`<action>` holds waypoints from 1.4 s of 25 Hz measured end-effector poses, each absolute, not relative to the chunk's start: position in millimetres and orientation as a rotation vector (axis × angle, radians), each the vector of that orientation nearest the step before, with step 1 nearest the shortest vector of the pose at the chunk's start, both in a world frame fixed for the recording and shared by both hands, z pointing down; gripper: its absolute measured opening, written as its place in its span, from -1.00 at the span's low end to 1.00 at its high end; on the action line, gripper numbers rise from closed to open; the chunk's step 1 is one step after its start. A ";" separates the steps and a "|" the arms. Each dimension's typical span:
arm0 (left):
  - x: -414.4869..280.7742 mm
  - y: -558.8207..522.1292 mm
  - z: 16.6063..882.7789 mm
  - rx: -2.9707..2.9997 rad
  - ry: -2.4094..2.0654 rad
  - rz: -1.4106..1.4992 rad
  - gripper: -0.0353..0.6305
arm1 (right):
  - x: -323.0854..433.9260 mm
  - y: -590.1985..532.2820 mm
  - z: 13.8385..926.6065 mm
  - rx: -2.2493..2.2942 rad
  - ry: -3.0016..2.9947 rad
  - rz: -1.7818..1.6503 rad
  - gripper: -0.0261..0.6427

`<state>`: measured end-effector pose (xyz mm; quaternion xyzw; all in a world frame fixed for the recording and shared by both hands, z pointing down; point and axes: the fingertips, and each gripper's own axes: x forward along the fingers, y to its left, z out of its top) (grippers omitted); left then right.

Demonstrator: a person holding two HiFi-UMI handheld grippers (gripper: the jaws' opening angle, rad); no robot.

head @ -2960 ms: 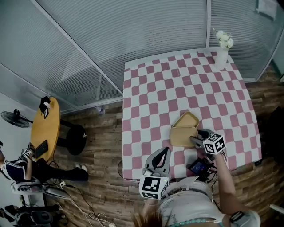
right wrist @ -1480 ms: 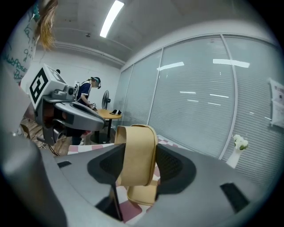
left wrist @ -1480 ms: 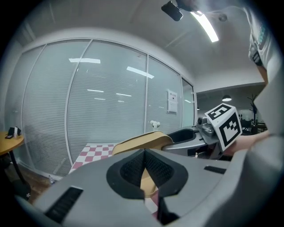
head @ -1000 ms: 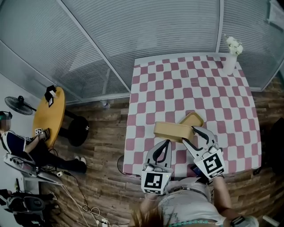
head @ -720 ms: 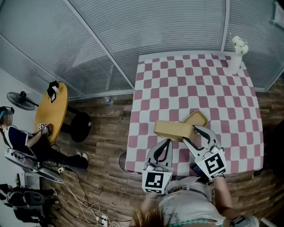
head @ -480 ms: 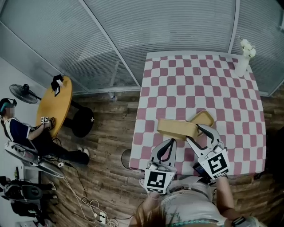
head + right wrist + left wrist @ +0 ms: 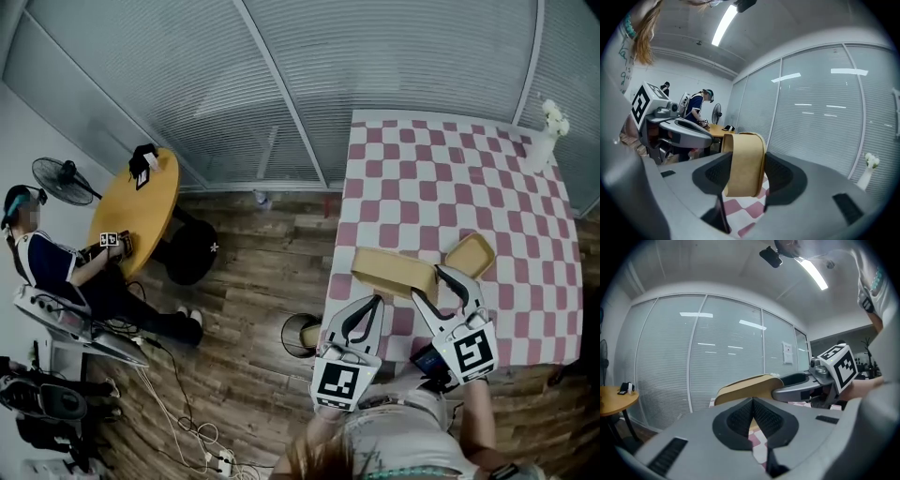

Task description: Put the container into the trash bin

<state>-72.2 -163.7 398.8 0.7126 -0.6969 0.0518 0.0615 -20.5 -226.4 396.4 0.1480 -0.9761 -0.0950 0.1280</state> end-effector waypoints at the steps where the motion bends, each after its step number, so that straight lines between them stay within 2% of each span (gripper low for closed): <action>1: -84.5 -152.6 399.6 2.152 -2.113 0.159 -0.88 | -32.9 -215.6 397.6 0.427 -2.839 -0.279 -0.31; 9: -181.5 -60.0 404.1 2.034 -2.238 0.138 -0.88 | -136.6 -120.3 399.2 0.277 -2.854 -0.339 -0.31; 16: -231.1 5.6 409.0 1.856 -2.383 0.074 -0.88 | -201.9 -58.7 391.3 0.071 -2.886 -0.408 -0.31; 23: -256.6 61.0 408.9 1.682 -2.518 0.020 -0.88 | -233.2 -8.6 396.5 -0.110 -2.848 -0.517 -0.31; 35: -271.3 98.9 415.2 1.588 -2.547 0.026 -0.88 | -254.2 29.4 403.5 -0.215 -2.843 -0.474 -0.31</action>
